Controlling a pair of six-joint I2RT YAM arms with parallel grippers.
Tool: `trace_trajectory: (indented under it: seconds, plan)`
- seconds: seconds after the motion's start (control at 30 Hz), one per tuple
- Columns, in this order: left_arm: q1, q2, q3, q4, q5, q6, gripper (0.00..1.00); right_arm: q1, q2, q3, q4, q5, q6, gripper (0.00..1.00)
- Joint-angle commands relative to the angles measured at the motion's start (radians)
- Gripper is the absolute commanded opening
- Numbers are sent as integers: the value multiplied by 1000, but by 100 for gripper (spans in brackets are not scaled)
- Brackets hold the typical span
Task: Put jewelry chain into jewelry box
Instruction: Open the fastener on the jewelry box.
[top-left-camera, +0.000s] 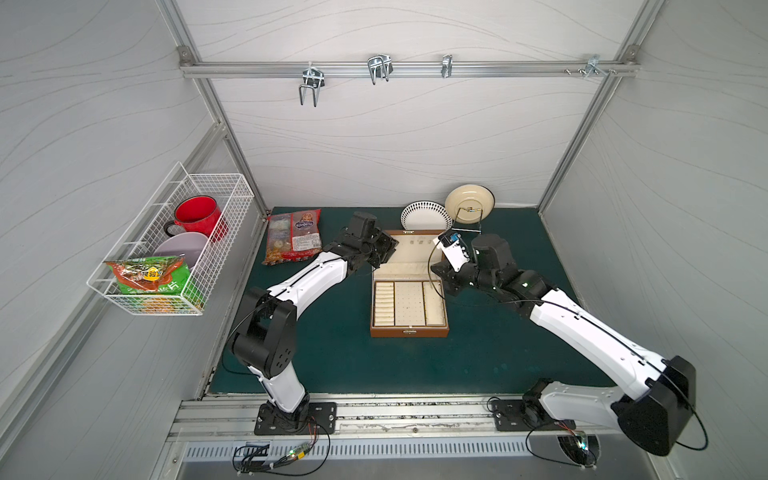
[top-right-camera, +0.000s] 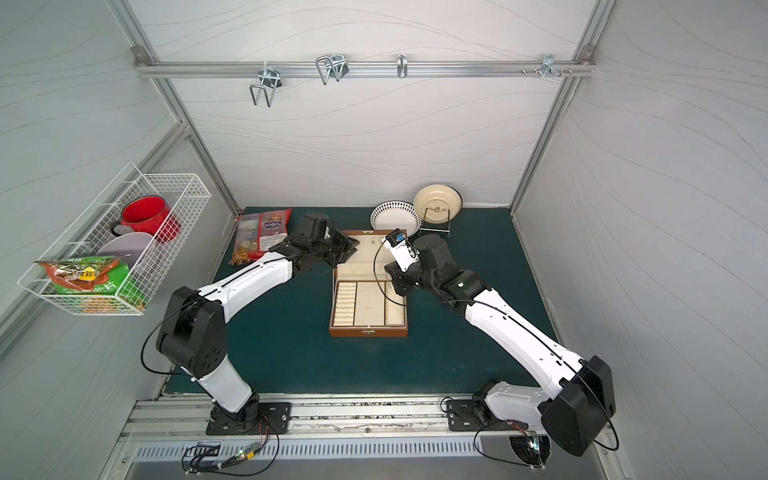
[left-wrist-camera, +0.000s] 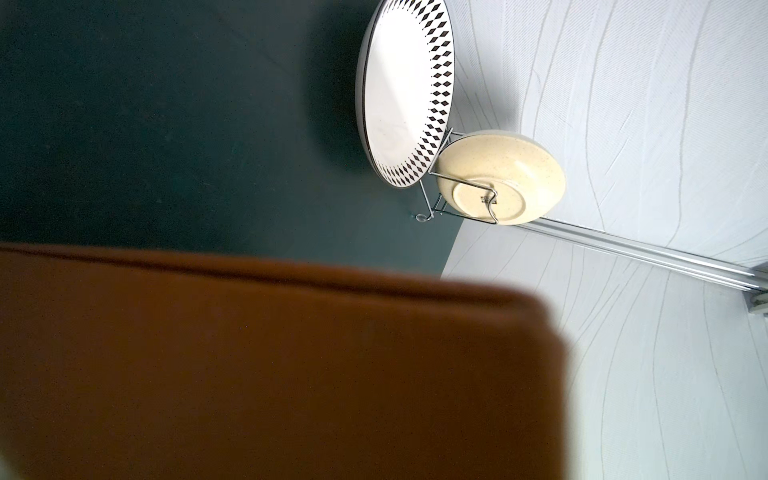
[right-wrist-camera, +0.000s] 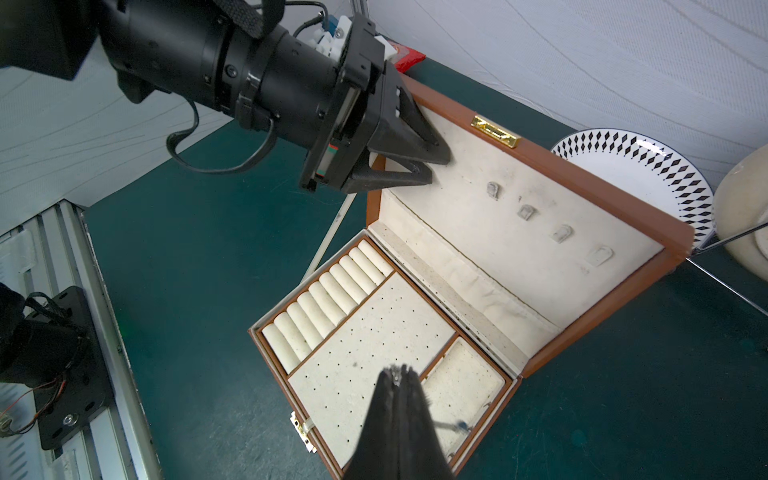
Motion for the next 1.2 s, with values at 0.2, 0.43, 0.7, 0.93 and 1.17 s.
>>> trace_trajectory:
  seconds: [0.2,0.43,0.7,0.93,1.17]
  plan:
    - [-1,-5,-25,24,-19,-6,25,-4,-19,-12,25,-19,15,0]
    - [-1,-17,-61,30,-19,-15,21,-3,-13,-12,31,-28,16,0]
    - [-1,-24,-64,34,-17,-15,20,-3,-9,-9,33,-30,18,0]
    - [-1,-34,-50,28,-6,-13,23,-3,-9,-8,32,-30,18,0]
    - [1,-97,80,-63,1,157,32,-5,1,11,23,-55,9,0]
